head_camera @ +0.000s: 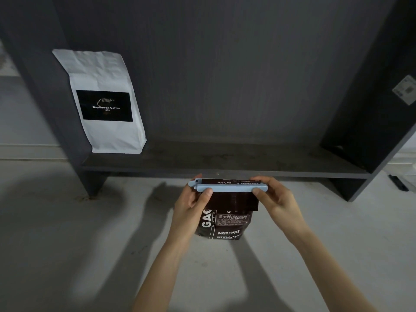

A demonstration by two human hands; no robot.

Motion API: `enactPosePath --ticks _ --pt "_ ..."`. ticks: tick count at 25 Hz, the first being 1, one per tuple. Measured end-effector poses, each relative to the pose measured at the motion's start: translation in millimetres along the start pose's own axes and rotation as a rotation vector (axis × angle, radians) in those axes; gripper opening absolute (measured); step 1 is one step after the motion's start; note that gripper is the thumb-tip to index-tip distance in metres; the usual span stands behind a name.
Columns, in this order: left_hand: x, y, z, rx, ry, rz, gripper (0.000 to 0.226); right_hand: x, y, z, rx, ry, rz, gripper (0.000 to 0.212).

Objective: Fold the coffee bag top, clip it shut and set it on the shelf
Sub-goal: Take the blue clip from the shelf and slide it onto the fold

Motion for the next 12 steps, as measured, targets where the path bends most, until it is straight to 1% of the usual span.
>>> enactPosePath --ticks 4,6,7,9,11,12 --pt "-1 1 1 -0.007 0.007 0.005 0.02 -1 0 0 -0.011 0.012 0.015 0.023" --pt "-1 1 1 -0.017 0.0 0.001 0.017 -2 -10 0 -0.187 -0.002 -0.001 0.021" --pt "-1 1 0 -0.024 0.0 0.001 0.017 -2 -20 1 -0.316 -0.016 -0.031 0.026" --pt "-2 0 1 -0.04 0.002 -0.004 0.018 2 -47 11 -0.545 -0.04 -0.158 0.036" --pt "-2 1 2 -0.045 0.0 0.004 0.018 9 -66 33 -0.684 -0.115 -0.257 0.037" --pt "-2 2 3 -0.046 -0.001 0.012 0.018 14 -67 46 -0.733 -0.165 -0.267 0.036"
Point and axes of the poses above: each hand's wrist, its own x-axis towards the middle knuckle, its own z-axis out of the palm, y = z × x, the point moved 8 cm from there along x, towards the middle knuckle, and after that the axes turned 7 degrees about -y, right-handed, at the moved point
